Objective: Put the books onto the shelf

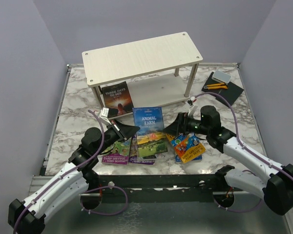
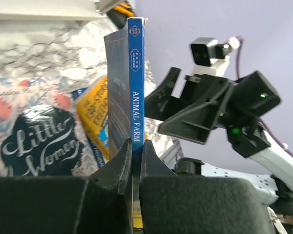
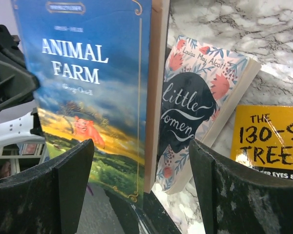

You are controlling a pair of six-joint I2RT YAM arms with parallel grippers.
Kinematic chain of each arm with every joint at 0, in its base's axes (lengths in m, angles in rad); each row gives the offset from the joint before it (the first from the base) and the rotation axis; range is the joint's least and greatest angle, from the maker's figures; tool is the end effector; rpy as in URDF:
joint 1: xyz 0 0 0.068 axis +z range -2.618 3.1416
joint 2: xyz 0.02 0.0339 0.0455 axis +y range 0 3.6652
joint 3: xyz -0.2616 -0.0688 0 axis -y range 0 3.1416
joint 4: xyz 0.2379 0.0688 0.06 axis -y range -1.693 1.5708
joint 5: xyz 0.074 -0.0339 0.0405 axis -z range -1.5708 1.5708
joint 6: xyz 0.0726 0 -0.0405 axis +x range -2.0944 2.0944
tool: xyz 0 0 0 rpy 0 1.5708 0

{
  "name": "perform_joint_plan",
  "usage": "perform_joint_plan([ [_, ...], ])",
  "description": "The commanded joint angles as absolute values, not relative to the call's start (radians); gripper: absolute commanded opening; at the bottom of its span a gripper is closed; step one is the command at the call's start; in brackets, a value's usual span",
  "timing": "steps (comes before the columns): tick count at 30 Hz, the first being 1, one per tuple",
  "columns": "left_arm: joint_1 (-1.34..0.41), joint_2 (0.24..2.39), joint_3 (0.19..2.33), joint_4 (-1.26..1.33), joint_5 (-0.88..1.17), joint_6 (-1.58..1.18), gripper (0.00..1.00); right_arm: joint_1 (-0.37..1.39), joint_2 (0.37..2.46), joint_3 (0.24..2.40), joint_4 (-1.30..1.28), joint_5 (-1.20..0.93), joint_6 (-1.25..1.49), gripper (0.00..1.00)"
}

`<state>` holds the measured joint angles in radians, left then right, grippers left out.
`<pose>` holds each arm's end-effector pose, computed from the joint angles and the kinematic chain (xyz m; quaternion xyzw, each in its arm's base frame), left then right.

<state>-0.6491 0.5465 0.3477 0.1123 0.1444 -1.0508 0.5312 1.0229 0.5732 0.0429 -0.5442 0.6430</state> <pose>0.1425 -0.1213 0.2487 -0.0989 0.7300 -0.5415 0.4050 0.1957 0.1586 0.2336 -0.1025 0.8116 0.4802 0.3164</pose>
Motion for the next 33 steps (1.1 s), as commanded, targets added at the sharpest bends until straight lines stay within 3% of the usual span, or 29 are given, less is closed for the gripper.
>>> perform_joint_plan([
  [1, -0.648, 0.556, 0.434, 0.303, 0.252, -1.074, 0.00, 0.540, 1.032, 0.591, 0.108, -0.581, 0.666, 0.82],
  [18, -0.649, 0.585, 0.446, 0.521, 0.332, -1.191, 0.00, 0.541, 0.904, 0.469, 0.462, -0.761, 0.836, 0.82],
  [24, -0.647, 0.584, 0.451, 0.498, 0.321, -1.175, 0.00, 0.540, 0.810, 0.439, 0.520, -0.785, 0.875, 0.73],
  [33, -0.647, 0.606, 0.457, 0.462, 0.308, -1.131, 0.00, 0.541, 0.763, 0.445, 0.555, -0.813, 0.931, 0.49],
])
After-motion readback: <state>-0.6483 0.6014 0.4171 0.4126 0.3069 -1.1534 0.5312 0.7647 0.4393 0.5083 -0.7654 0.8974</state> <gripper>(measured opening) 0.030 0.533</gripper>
